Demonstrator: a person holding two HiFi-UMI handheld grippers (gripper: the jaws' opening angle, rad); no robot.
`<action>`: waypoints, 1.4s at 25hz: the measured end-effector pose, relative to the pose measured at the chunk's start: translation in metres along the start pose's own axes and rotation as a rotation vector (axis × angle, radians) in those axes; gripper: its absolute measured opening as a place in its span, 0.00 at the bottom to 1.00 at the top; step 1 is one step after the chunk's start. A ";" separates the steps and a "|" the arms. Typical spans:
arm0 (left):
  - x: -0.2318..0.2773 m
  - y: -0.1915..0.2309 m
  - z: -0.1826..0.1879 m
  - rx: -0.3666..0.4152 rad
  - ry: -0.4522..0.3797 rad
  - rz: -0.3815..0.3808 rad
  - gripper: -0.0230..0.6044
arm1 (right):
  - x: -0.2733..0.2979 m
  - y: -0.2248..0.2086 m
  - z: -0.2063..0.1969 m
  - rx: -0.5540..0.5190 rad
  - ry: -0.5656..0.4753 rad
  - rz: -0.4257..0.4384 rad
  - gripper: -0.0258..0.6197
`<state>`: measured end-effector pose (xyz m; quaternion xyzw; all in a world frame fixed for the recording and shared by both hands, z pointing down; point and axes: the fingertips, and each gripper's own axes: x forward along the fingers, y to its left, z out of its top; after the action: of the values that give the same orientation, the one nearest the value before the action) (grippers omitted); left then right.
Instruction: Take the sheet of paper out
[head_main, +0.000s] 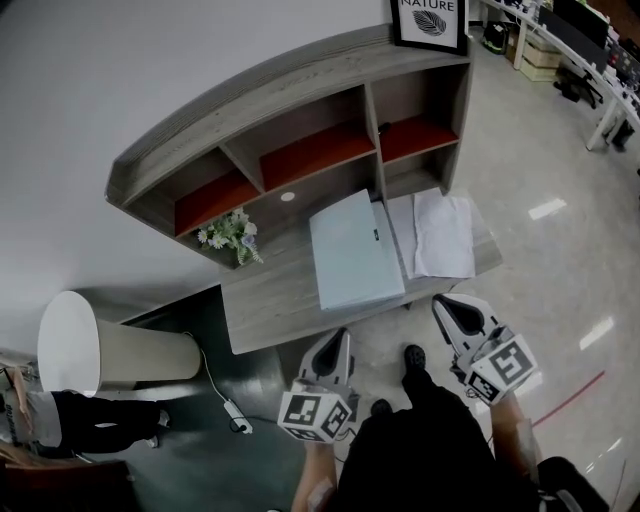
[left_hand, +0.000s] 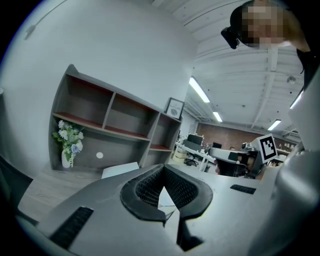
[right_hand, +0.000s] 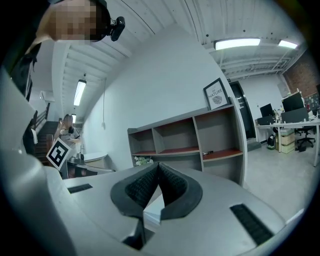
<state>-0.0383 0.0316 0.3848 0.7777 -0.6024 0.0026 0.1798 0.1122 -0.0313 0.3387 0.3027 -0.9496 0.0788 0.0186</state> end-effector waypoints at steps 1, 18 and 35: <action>0.008 -0.001 0.001 0.003 0.000 0.010 0.06 | 0.003 -0.008 0.001 -0.002 0.001 0.008 0.06; 0.088 0.016 -0.035 0.055 0.102 0.162 0.06 | 0.053 -0.076 -0.028 0.052 0.081 0.124 0.06; 0.138 0.029 -0.112 0.284 0.294 0.091 0.24 | 0.063 -0.091 -0.046 0.032 0.144 0.083 0.06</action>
<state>-0.0038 -0.0721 0.5284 0.7585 -0.5977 0.2090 0.1542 0.1130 -0.1333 0.4024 0.2570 -0.9561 0.1164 0.0787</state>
